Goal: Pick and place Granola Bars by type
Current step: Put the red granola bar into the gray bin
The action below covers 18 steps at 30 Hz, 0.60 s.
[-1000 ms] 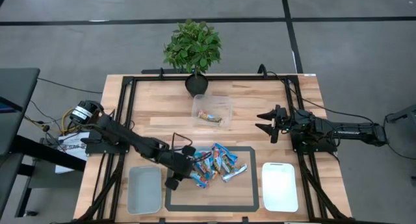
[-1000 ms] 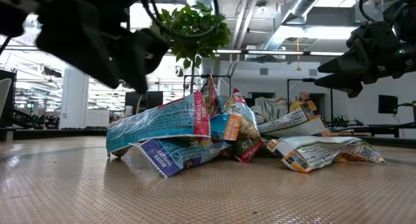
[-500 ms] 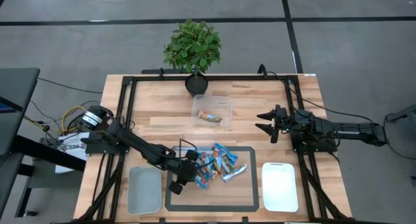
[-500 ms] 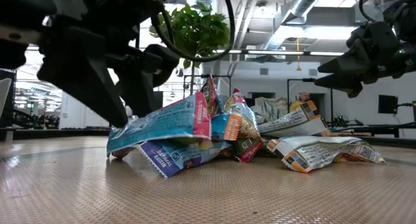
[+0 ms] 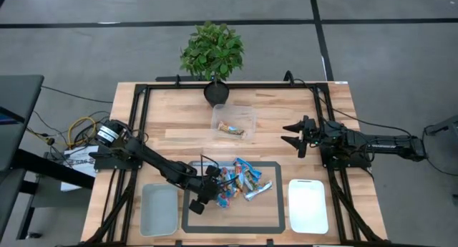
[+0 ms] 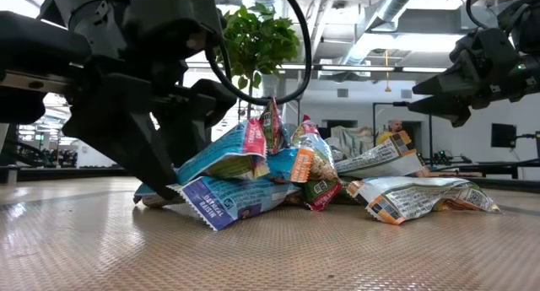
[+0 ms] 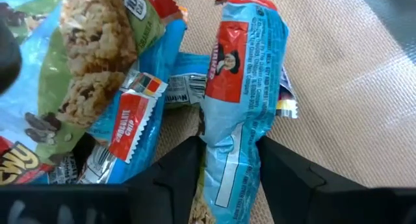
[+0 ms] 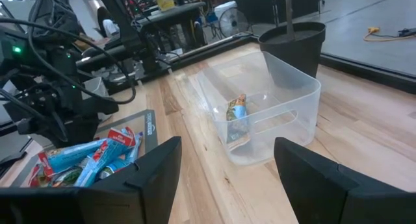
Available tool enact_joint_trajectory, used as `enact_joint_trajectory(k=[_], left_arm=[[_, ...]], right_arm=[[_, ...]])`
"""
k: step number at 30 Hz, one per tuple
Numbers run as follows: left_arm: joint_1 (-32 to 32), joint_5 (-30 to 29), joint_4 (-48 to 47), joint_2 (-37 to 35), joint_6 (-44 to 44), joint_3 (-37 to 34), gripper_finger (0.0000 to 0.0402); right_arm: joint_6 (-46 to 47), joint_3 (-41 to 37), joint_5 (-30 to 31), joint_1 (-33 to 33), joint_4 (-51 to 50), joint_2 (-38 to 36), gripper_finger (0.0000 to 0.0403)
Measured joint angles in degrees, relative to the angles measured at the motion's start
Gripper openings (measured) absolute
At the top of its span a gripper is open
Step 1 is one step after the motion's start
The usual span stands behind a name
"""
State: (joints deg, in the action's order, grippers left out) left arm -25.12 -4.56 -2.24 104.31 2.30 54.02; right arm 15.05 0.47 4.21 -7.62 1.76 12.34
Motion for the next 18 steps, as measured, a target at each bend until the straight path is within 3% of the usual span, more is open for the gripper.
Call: enact_joint_trajectory(k=[10, 18], left_arm=[[-0.02, -0.30, 0.62, 0.00, -0.08, -0.02, 0.0032], [-0.27, -0.32, -0.65, -5.51, -1.24, -0.07, 0.0027]], right_arm=[[0.01, 0.00, -0.04, -0.01, -0.04, 0.00, 0.0240], [0.02, 0.00, -0.20, -0.02, -0.04, 0.02, 0.0240]])
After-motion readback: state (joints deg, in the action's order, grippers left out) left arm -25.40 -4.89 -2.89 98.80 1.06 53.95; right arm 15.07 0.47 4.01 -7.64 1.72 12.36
